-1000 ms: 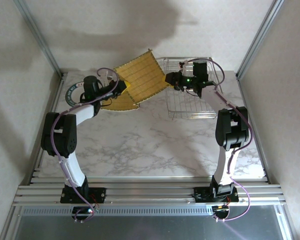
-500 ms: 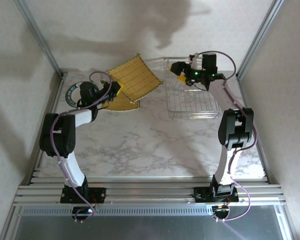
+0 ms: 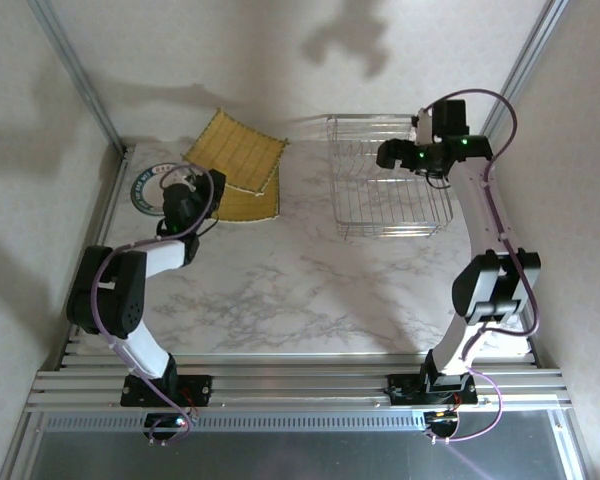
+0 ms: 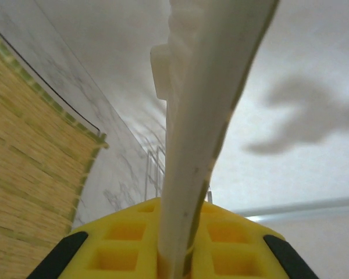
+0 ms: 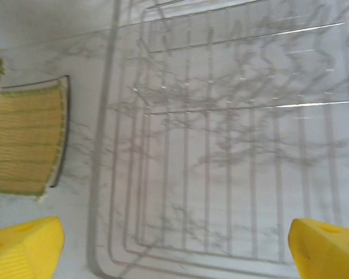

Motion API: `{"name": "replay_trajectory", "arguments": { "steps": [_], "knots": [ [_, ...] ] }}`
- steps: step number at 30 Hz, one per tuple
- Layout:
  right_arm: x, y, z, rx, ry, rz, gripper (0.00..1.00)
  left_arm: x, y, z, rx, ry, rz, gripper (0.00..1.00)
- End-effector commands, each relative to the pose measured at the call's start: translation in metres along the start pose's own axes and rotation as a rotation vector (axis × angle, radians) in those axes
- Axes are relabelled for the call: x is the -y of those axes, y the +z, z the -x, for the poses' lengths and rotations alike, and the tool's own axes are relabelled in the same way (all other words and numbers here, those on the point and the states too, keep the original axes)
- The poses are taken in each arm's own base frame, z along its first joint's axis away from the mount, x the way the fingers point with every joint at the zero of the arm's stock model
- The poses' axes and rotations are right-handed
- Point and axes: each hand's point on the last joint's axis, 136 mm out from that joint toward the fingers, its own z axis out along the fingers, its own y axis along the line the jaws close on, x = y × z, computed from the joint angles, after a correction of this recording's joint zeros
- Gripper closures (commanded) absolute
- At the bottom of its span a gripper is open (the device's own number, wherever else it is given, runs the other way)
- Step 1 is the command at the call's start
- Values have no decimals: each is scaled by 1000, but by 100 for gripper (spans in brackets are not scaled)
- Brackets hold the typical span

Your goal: Unload the plates from the dish rack

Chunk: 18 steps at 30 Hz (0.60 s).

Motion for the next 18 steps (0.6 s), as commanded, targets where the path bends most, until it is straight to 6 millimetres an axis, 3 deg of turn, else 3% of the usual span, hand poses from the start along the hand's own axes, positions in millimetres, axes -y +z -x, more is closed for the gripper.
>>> {"name": "replay_trajectory", "arguments": {
  "steps": [1,10,18],
  "knots": [
    [28,-17,-26,-73,-73,-184,1,42,-14,28,255,-37,-125,100],
    [32,-19,-41,-112,-105,-218,1,25,1,4,348,-102,-115,100],
    [32,-5,-50,-158,-114,-195,1,-11,6,-8,391,-152,-48,100]
  ]
}}
